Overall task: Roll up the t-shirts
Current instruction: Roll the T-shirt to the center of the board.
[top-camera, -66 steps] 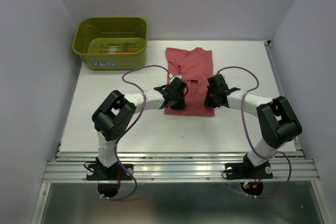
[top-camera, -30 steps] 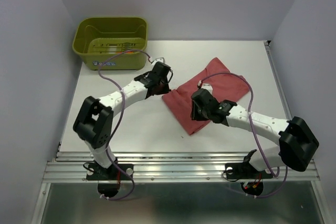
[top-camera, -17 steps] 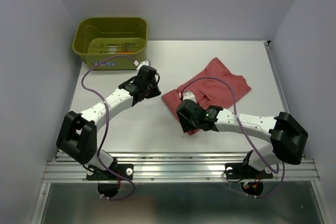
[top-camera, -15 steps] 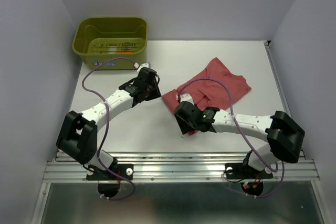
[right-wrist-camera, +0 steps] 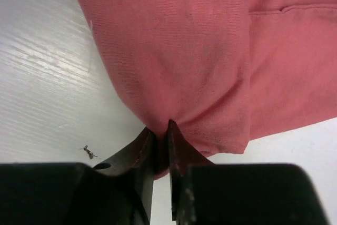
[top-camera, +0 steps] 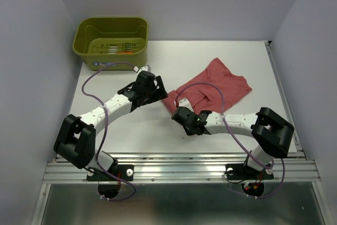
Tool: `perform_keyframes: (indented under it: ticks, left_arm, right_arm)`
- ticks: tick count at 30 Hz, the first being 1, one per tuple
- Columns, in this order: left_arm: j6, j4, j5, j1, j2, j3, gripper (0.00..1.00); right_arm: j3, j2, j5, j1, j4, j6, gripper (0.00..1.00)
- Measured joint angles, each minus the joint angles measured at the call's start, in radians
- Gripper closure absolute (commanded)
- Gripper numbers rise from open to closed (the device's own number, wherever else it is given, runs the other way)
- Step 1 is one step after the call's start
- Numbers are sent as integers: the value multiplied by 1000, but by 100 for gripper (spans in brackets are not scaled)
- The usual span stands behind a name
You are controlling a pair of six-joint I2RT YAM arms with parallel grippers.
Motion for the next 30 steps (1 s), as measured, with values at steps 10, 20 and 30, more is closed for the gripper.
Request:
perform_keyframes:
  ticks: [10,20,30]
  left_arm:
    - [-11,83,85,2,-7,-95,8]
    - [-34,237,207,2,87,-182,1]
    - [-83,394,247,3,138,-236,7]
  right_arm:
    - [-32,-49,2,0,58,24,96]
    - [-34,-118,-58,0,105,55,98]
    - [-47,-145,-94,0,125,78,98]
